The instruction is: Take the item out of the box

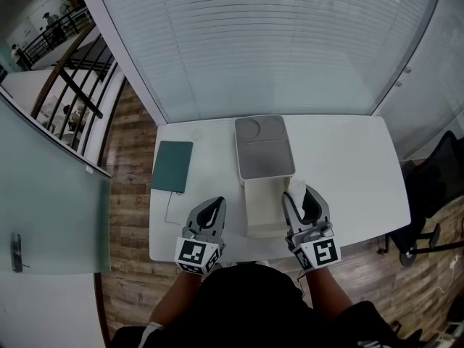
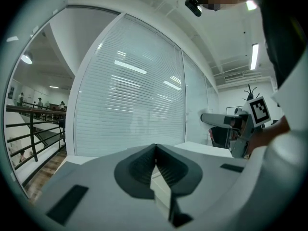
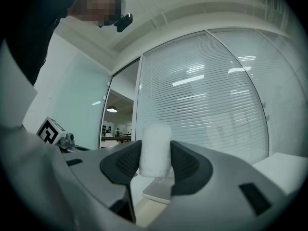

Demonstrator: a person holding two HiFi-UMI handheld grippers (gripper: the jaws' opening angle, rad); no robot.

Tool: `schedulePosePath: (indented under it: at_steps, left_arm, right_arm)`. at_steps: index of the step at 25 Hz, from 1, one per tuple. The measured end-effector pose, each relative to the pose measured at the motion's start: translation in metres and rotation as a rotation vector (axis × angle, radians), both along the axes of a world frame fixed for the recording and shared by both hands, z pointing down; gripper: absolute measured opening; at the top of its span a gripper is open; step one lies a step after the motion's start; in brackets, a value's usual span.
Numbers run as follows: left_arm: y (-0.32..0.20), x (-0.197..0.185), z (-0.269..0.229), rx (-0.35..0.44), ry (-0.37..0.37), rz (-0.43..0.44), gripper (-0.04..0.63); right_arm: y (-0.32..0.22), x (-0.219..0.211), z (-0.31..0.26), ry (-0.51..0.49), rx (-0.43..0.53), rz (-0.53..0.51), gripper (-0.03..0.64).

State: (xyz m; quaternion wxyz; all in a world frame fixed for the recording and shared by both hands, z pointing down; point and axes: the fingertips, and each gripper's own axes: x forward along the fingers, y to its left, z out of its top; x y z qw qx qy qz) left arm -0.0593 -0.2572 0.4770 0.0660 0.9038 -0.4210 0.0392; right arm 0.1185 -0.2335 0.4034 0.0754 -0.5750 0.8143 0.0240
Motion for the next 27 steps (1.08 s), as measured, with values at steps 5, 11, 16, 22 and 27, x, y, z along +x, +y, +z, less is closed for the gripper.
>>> schedulePosePath:
  at_steps: [5,11,16,22,27]
  left_arm:
    - [-0.003,-0.003,-0.004,0.014,-0.004,-0.008,0.012]
    - [-0.001,-0.003,0.002,0.005,-0.021,0.000,0.012]
    - [0.000,-0.002,0.003,0.004,-0.021,-0.001,0.012]
    - [-0.003,-0.006,0.004,-0.001,-0.013,-0.014,0.012]
    - [-0.003,-0.006,0.006,-0.008,-0.009,-0.021,0.012]
  right_arm:
    - [-0.003,-0.003,0.005,0.026,-0.018,-0.009,0.178]
    - [-0.006,-0.008,0.004,-0.001,-0.011,-0.035,0.178]
    - [-0.009,-0.013,0.007,0.010,-0.017,-0.055,0.178]
    - [-0.010,-0.015,0.017,0.017,-0.045,-0.049,0.178]
    - [-0.014,-0.013,0.014,0.026,-0.063,-0.055,0.178]
